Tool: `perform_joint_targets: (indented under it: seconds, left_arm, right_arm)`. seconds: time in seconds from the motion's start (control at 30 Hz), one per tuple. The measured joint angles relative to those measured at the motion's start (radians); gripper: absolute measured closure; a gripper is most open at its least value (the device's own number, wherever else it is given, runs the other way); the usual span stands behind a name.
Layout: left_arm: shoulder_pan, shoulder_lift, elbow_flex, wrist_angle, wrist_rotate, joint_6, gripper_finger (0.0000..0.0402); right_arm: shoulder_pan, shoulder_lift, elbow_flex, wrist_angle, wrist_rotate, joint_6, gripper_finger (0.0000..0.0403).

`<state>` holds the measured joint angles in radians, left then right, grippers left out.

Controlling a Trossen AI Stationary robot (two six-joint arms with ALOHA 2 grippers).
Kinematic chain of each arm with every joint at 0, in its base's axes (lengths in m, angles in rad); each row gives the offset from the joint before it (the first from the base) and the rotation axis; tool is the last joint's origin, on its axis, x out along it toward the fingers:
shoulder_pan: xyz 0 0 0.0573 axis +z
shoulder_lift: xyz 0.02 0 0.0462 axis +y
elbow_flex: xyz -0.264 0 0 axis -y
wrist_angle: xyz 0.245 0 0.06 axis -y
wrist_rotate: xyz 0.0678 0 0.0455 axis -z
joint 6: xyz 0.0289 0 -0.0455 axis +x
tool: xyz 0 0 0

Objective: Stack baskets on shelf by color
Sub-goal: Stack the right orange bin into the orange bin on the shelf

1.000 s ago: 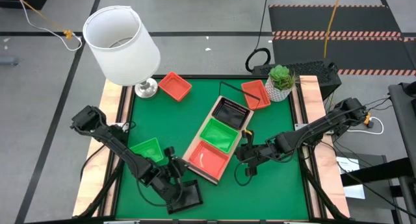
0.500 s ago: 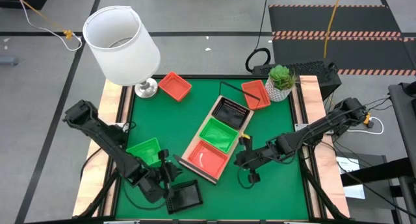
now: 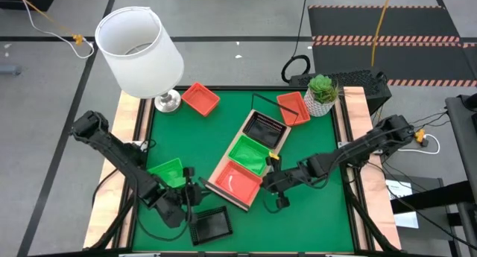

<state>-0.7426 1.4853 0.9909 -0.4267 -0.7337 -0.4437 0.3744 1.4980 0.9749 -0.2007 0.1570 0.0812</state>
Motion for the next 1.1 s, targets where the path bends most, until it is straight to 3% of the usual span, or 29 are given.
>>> perform_joint_targets:
  seconds: [0.3, 0.5, 0.83, 0.97, 1.1]
  left_arm:
    - [0.024, 0.0, 0.0, 0.043, 0.0, 0.122, 0.0371]
    - [0.02, -0.016, 0.0, 0.034, 0.012, 0.187, 0.0371]
    - [0.061, -0.106, 0.0, -0.08, 0.026, 0.24, 0.0371]
    - [0.088, -0.105, 0.0, -0.103, 0.021, 0.237, 0.0371]
    - [0.092, -0.106, 0.0, -0.132, 0.023, 0.212, 0.0371]
  right_arm:
    - [-0.008, 0.003, 0.0, -0.002, 0.05, -0.015, 0.0403]
    - [0.011, -0.101, 0.0, -0.137, -0.048, 0.021, 0.0403]
    - [-0.036, -0.407, 0.0, -0.616, 0.385, 0.254, 0.0403]
    - [-0.144, -0.446, -0.007, -0.691, 0.39, 0.267, 0.0403]
    - [-0.226, -0.457, -0.038, -0.672, 0.302, 0.187, 0.04]
